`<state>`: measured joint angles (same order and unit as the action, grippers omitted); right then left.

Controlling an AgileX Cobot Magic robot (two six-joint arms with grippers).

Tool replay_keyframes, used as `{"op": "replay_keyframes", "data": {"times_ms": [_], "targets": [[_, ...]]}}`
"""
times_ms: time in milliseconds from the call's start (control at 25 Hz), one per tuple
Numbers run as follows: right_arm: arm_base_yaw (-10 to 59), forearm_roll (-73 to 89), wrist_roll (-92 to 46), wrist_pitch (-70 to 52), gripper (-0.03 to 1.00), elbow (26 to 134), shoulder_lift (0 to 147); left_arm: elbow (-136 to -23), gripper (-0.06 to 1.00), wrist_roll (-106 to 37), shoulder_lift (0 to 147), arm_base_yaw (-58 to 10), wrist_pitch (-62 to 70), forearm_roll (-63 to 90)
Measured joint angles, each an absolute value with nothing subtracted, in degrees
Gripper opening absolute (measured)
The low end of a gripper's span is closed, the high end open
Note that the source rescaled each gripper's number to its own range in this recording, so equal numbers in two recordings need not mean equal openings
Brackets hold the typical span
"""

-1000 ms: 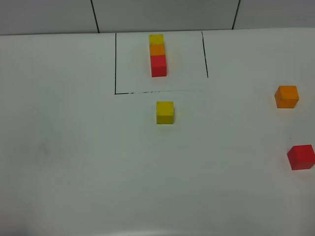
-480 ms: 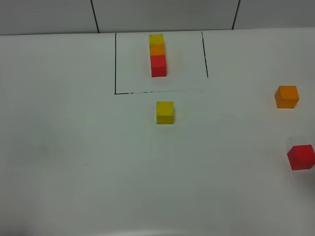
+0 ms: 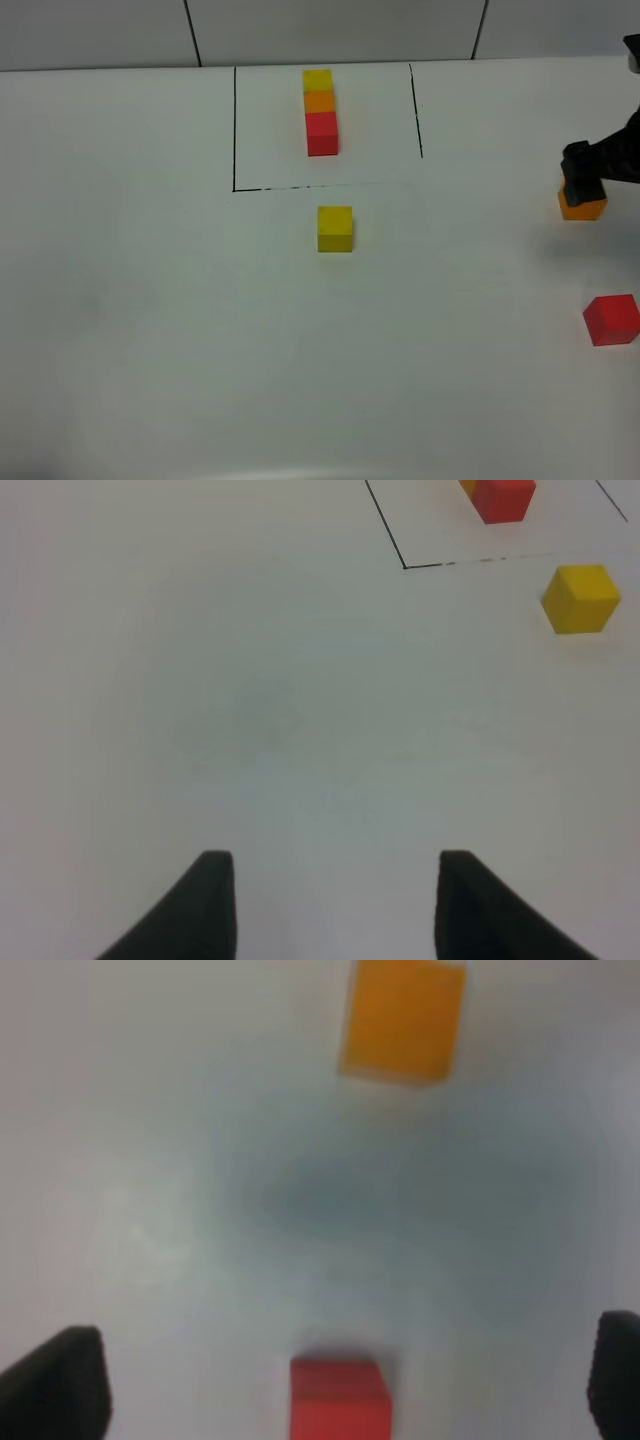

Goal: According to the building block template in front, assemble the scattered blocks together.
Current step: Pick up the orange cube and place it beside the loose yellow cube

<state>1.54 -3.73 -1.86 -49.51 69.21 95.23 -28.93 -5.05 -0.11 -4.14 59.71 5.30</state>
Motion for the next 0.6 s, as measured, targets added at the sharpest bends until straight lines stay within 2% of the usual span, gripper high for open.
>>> {"op": "replay_keyframes", "data": {"times_ms": [320, 600], "targets": [[0.89, -3.66, -1.86, -44.58, 1.00, 75.57, 106.77, -28.93, 0.04, -5.05, -0.11, -4.14, 59.71, 5.30], [-3.51, -1.55, -2.27, -44.14, 1.00, 81.45, 114.31, -28.93, 0.04, -5.05, -0.11, -4.14, 59.71, 5.30]]}}
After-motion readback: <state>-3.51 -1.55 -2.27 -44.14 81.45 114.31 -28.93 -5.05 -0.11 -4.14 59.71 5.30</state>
